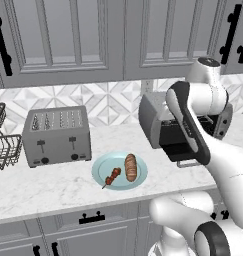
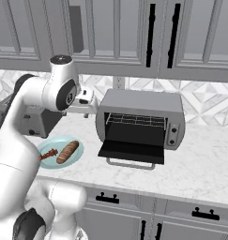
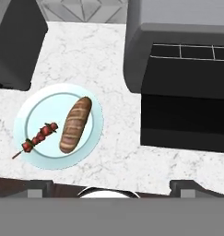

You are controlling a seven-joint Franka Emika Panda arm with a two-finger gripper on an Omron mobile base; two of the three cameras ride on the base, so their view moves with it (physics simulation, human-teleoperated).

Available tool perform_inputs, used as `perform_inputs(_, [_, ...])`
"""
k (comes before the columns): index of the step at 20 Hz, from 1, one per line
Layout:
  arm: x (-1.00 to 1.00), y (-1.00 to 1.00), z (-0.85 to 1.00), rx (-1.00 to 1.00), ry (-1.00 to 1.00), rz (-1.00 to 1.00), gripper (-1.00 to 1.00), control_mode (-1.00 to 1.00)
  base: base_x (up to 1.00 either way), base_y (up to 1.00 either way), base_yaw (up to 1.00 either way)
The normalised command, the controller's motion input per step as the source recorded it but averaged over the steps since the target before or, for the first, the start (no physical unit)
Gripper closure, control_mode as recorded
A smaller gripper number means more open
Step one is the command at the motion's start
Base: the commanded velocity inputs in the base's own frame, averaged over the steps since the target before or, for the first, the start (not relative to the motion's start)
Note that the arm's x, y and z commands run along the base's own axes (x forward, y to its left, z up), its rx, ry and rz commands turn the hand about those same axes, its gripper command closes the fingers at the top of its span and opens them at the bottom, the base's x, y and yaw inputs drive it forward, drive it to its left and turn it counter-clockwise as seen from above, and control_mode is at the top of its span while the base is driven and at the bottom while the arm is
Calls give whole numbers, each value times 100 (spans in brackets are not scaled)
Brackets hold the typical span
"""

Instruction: Pick up the kebab skewer and baguette bread, and place them inside the toaster oven. Close the toaster oven door and start by setting the timer.

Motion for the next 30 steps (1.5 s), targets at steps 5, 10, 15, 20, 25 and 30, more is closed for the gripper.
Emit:
perform_inputs(5, [-35,-63,-23,7,-34,10,-100,-100,0,0,0])
perform_inputs(10, [-16,-53,-26,10,-38,15,-100,-100,0,0,0])
perform_inputs(15, [0,-42,-18,8,-22,15,-100,-100,0,0,0])
perform_inputs(20, [12,-21,-5,4,-10,10,-100,-100,0,0,0])
perform_inputs(25, [27,-22,-3,2,-1,6,-100,-100,0,0,0])
perform_inputs(30, [20,-16,-9,13,-11,3,-100,-100,0,0,0])
